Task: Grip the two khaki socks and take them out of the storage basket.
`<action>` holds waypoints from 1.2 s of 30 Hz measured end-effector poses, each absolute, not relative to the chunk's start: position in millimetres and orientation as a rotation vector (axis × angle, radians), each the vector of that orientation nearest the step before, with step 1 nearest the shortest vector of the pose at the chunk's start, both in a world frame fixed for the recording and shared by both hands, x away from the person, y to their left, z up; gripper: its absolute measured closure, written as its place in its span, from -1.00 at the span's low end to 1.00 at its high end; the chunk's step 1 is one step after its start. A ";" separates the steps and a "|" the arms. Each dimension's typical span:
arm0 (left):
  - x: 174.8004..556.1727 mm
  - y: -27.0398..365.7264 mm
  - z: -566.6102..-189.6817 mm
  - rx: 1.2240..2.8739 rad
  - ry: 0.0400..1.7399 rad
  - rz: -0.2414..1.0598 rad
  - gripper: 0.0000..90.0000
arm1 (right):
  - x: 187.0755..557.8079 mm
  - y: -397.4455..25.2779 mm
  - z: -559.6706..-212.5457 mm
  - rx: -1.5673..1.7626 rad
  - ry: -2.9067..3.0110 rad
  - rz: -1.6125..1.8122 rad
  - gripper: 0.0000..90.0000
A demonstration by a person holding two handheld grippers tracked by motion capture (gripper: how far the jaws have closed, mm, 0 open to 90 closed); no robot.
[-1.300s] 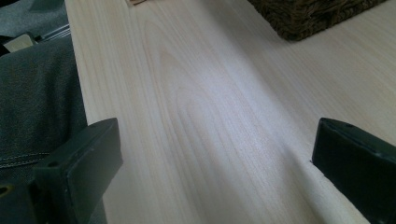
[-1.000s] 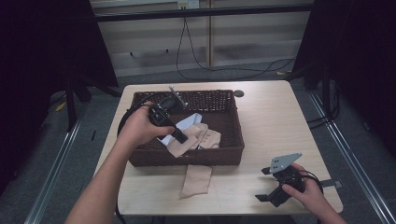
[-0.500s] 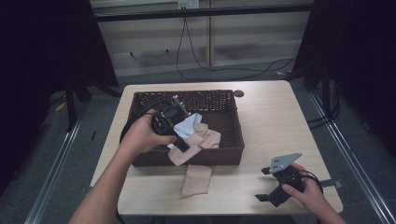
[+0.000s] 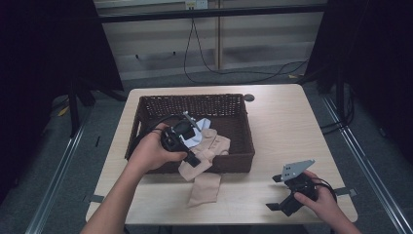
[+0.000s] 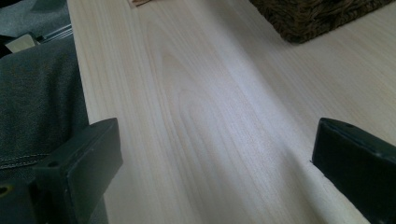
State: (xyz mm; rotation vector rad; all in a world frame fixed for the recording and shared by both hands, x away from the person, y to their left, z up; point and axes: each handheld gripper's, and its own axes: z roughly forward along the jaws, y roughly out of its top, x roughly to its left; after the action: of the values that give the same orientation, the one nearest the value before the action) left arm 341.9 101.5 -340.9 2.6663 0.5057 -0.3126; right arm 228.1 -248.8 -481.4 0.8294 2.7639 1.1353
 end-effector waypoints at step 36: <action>324.5 95.4 -384.4 2.607 0.486 -0.291 0.25 | 227.7 -248.6 -481.4 0.826 2.769 1.140 -0.98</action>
State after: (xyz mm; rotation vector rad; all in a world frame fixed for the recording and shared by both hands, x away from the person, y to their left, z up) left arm 324.5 95.4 -384.4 2.6074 0.4862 -0.2914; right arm 227.7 -248.6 -481.4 0.8262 2.7692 1.1396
